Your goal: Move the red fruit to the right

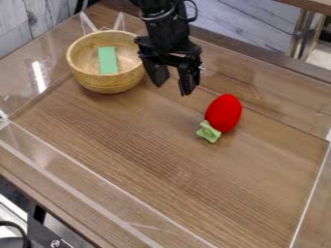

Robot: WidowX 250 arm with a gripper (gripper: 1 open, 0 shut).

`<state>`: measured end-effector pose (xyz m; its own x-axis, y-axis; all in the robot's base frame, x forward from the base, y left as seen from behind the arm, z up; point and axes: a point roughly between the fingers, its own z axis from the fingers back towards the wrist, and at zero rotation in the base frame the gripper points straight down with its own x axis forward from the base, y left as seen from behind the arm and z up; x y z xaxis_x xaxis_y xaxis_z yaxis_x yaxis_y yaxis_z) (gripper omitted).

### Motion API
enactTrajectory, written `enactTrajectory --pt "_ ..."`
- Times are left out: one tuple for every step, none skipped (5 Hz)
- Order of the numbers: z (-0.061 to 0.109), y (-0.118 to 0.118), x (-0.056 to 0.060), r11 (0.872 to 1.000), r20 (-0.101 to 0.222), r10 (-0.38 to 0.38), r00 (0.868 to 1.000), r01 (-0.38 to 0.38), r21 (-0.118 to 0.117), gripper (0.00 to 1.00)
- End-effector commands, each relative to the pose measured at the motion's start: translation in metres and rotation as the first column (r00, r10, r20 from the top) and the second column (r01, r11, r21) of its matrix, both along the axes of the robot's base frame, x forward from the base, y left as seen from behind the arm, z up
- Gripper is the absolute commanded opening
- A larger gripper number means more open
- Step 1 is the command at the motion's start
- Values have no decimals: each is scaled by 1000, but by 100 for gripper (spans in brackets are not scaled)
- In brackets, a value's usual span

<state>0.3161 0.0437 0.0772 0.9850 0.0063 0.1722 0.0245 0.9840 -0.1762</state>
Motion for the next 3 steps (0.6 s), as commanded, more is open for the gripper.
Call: enactTrajectory --pt "31 -3 14 998 101 33 994 -38 47 100" --pt "35 -8 23 998 115 -3 993 -4 63 100" --pt "40 -17 26 995 119 -63 991 53 88 100"
